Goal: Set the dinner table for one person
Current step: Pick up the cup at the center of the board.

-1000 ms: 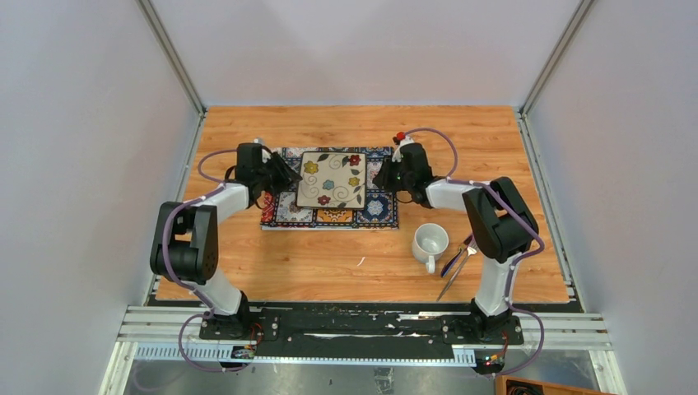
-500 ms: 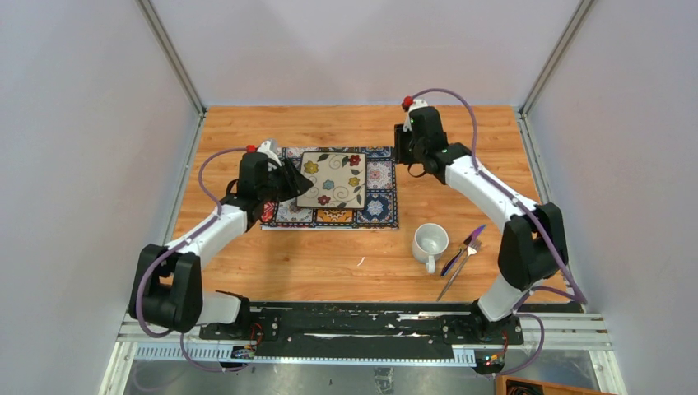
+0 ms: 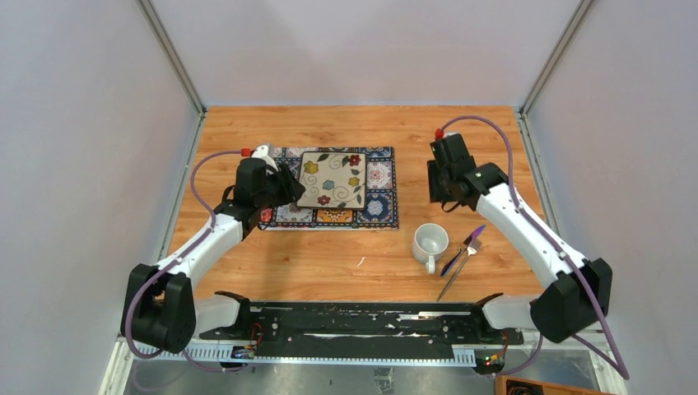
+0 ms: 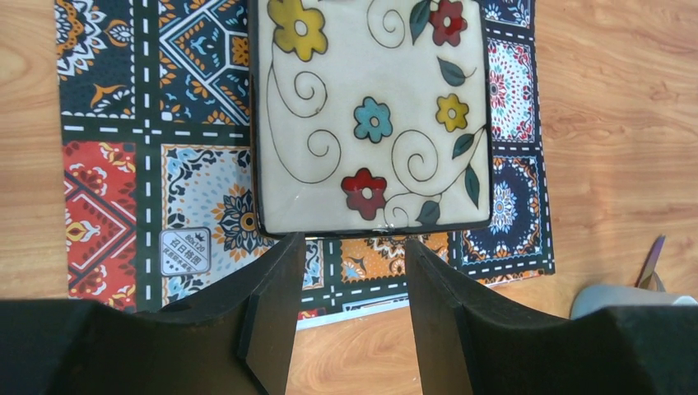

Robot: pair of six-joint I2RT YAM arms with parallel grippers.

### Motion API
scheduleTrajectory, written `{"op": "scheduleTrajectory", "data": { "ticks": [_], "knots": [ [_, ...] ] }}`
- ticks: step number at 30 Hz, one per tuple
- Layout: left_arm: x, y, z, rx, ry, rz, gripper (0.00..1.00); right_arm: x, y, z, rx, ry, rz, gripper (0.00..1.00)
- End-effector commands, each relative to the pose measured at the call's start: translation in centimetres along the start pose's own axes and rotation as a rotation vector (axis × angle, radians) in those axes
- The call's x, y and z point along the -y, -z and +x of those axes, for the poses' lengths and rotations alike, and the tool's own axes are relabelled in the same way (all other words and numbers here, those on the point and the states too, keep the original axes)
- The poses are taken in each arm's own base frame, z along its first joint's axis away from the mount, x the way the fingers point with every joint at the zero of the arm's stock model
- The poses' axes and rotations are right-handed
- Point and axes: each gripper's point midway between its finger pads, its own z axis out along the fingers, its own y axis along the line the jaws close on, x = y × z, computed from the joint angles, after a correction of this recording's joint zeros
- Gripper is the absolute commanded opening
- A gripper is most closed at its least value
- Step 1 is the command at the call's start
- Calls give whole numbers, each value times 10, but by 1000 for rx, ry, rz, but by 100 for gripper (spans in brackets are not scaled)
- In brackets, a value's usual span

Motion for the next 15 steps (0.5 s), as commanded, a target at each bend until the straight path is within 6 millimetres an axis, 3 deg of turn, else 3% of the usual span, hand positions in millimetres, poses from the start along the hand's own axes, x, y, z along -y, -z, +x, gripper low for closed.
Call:
{"op": "scheduleTrajectory", "data": {
  "ticks": [1, 8, 15],
  "knots": [
    [-8, 4, 3, 7, -25, -40, 53, 19, 21, 57, -100, -21, 48, 46],
    [4, -3, 10, -23, -23, 2, 54, 27, 33, 96, -129, -64, 45, 46],
    [3, -6, 15, -38, -29, -10, 54, 25, 19, 130, -202, -72, 40, 46]
  ]
}}
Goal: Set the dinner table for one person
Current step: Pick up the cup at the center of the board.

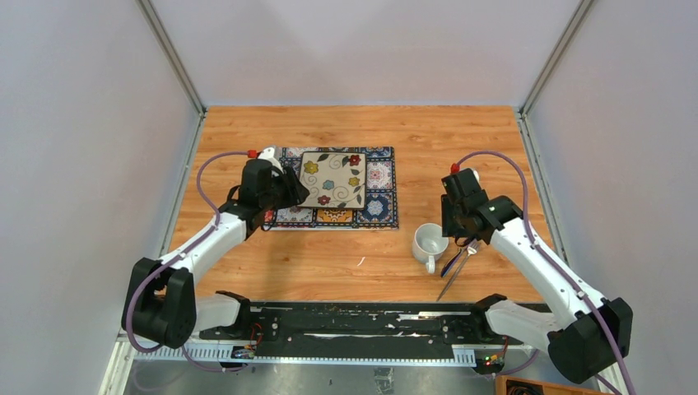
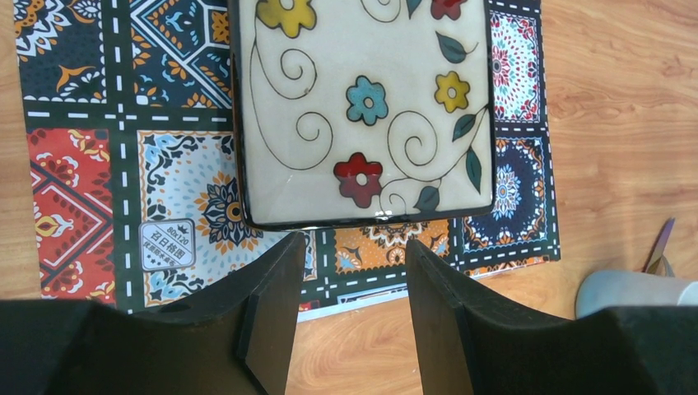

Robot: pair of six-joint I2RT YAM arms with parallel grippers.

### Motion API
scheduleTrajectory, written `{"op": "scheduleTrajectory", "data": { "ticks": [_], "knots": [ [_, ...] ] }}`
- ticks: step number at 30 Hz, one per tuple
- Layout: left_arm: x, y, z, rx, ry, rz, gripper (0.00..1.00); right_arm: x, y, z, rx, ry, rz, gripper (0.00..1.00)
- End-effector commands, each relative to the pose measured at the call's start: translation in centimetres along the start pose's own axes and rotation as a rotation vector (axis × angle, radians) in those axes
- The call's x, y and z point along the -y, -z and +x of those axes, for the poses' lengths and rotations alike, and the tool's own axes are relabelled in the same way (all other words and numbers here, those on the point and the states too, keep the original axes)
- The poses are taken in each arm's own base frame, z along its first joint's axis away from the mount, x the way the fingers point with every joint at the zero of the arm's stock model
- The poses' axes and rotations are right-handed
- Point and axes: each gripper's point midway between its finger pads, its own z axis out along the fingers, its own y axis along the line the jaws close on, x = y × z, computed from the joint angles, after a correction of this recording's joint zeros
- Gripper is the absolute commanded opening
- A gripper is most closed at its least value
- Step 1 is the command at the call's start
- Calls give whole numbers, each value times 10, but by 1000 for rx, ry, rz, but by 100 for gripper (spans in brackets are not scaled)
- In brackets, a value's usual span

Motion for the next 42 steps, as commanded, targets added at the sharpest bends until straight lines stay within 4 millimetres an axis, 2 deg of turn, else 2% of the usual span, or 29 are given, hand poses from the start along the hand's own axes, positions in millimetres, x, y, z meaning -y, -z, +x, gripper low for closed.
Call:
{"op": "scheduleTrajectory", "data": {
  "ticks": [1, 3, 6, 12, 19, 27, 31, 35, 42],
  "knots": [
    [-1, -3, 4, -8, -11, -9, 54, -1, -12, 30, -79, 0, 3, 46],
    [-1, -3, 3, -8, -13, -10, 54, -3, -18, 41, -104, -2, -4, 46],
    [-3, -3, 3, -3, -12, -16, 54, -4, -22, 46, -107, -8, -10, 46],
    [-2, -8, 9, -26, -9, -11, 54, -6, -26, 45, -110, -2, -17, 46],
    [-3, -8, 8, -21, -11, -17, 54, -9, -35, 48, -128, 7, -17, 39],
    [-5, -9, 9, -24, -11, -24, 54, -15, -46, 52, -143, 12, -29, 38],
    [-4, -8, 10, -26, -11, -19, 54, -18, -52, 55, -161, 18, -37, 25],
    [-5, -8, 9, -24, -11, -22, 54, -19, -57, 52, -162, 34, -33, 3],
    [-6, -7, 9, -23, -15, -32, 54, -24, -61, 43, -171, 64, -40, 0]
  ]
}}
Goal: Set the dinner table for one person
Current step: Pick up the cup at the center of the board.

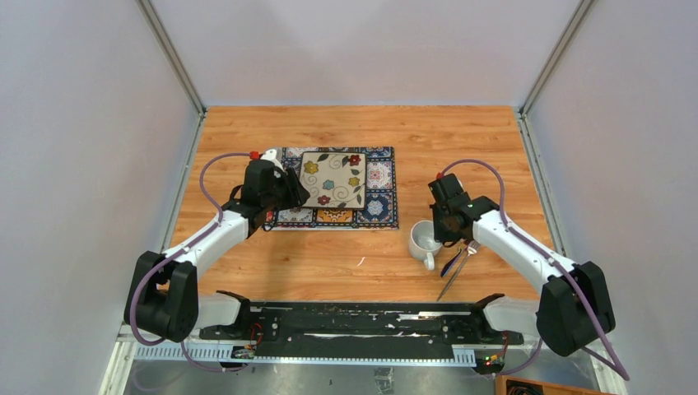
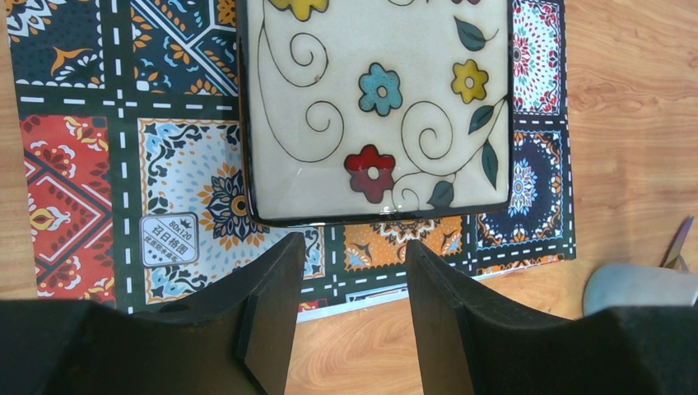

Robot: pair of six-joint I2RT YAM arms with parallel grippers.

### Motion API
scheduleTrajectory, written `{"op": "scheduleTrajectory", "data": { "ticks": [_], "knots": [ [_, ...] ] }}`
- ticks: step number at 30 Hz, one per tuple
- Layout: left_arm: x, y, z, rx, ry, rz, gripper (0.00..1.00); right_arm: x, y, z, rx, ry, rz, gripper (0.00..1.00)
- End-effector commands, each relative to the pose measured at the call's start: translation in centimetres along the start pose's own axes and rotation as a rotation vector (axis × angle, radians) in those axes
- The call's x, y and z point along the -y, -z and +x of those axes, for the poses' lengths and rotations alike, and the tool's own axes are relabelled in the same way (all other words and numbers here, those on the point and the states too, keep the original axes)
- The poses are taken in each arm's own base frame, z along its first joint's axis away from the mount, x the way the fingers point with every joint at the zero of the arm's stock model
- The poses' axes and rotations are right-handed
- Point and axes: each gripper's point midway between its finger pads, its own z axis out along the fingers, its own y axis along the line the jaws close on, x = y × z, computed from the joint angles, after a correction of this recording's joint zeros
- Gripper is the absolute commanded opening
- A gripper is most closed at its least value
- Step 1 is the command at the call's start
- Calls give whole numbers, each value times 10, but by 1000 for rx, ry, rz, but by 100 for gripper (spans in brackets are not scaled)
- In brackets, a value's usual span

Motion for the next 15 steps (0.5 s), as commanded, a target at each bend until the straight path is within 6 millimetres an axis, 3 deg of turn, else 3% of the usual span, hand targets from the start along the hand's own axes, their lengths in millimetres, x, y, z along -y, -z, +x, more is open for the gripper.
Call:
{"op": "scheduleTrajectory", "data": {
  "ticks": [1, 15],
  "knots": [
    [0, 0, -2, 13, -17, -12, 54, -2, -5, 4, -36, 51, 7, 0],
    [-1, -7, 3, -8, -15, -6, 54, -35, 8, -44, 32, 81, -123, 0]
  ]
}}
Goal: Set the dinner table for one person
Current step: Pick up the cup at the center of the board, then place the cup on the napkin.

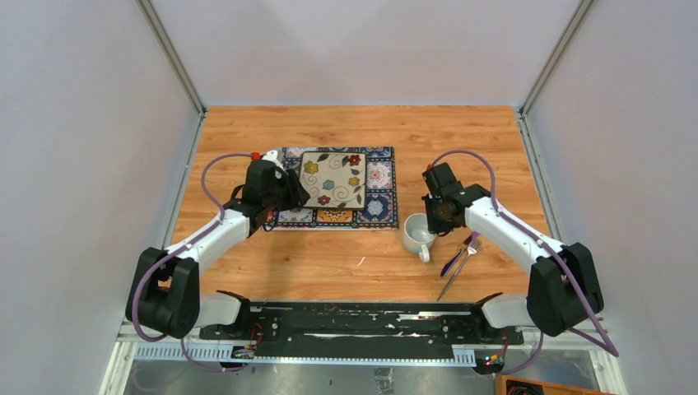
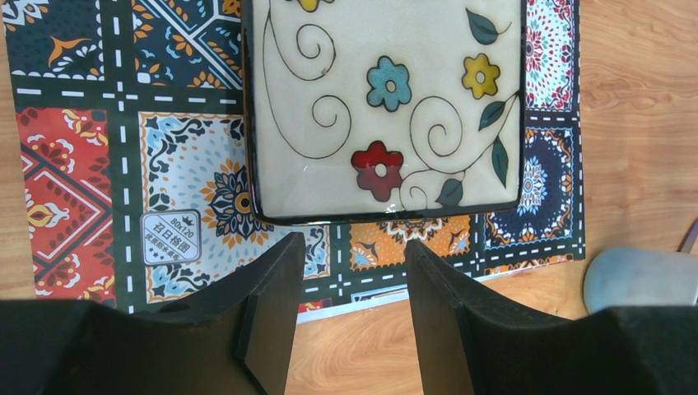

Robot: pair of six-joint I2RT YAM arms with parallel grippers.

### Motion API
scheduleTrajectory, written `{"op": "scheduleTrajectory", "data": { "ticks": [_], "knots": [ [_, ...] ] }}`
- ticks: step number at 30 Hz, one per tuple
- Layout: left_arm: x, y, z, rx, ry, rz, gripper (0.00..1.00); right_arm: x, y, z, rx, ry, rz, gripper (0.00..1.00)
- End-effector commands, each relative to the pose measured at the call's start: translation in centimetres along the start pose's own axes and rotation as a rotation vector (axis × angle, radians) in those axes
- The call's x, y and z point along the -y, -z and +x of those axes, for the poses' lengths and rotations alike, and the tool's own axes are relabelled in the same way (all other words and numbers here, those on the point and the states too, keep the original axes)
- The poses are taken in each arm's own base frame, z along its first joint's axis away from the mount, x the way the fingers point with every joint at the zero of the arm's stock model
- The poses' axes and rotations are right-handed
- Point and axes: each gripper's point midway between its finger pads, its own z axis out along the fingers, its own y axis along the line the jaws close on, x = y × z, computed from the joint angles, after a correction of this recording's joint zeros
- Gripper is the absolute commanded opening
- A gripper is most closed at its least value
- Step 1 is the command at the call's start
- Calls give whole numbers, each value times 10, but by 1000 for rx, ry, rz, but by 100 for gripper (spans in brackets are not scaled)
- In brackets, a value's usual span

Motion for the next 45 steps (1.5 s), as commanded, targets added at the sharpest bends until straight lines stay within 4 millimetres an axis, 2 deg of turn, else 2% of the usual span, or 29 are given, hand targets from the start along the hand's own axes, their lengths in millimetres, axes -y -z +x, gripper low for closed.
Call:
{"op": "scheduleTrajectory", "data": {
  "ticks": [1, 11, 18, 31, 38, 45],
  "knots": [
    [2, -3, -1, 7, -17, 5, 54, -19, 15, -25, 53, 26, -81, 0],
    [0, -6, 2, -5, -14, -1, 54, -29, 34, -60, 113, 51, -110, 0],
    [-1, -4, -1, 10, -17, -10, 54, -37, 39, -91, 129, 81, -114, 0],
    [-4, -7, 2, -3, -21, -21, 54, -54, 13, -129, 80, 146, -111, 0],
    [-4, -8, 3, -6, -21, -23, 54, -61, 5, -161, 93, 196, -94, 0],
    [-8, -13, 7, -22, -22, -38, 54, -67, -20, -191, 84, 216, -95, 0]
  ]
}}
